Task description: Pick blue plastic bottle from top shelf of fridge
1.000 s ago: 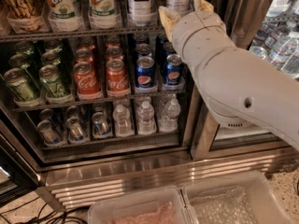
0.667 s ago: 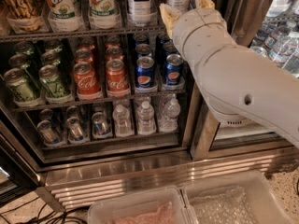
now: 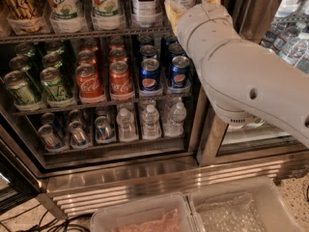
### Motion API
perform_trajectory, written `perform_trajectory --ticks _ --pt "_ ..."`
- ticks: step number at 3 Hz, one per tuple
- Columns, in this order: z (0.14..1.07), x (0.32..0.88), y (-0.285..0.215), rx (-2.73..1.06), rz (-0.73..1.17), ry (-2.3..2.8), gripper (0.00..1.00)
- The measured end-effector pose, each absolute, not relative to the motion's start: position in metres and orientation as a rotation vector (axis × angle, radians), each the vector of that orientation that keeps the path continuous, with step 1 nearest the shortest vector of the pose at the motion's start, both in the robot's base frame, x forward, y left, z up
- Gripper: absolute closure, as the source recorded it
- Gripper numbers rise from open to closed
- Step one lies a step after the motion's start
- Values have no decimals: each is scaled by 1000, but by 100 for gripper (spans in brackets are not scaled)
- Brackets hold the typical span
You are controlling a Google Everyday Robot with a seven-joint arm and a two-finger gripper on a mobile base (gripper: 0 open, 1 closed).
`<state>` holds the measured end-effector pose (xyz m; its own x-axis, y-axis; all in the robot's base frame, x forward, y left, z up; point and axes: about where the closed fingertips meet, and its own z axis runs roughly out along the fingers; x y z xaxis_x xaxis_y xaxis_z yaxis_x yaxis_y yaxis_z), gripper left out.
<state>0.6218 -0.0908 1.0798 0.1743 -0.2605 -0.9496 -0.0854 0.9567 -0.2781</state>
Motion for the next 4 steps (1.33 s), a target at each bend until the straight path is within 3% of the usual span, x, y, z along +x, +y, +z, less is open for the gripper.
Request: perform_trajectory --ticks 4 --pt "1082 656 -101 -288 -182 1407 42"
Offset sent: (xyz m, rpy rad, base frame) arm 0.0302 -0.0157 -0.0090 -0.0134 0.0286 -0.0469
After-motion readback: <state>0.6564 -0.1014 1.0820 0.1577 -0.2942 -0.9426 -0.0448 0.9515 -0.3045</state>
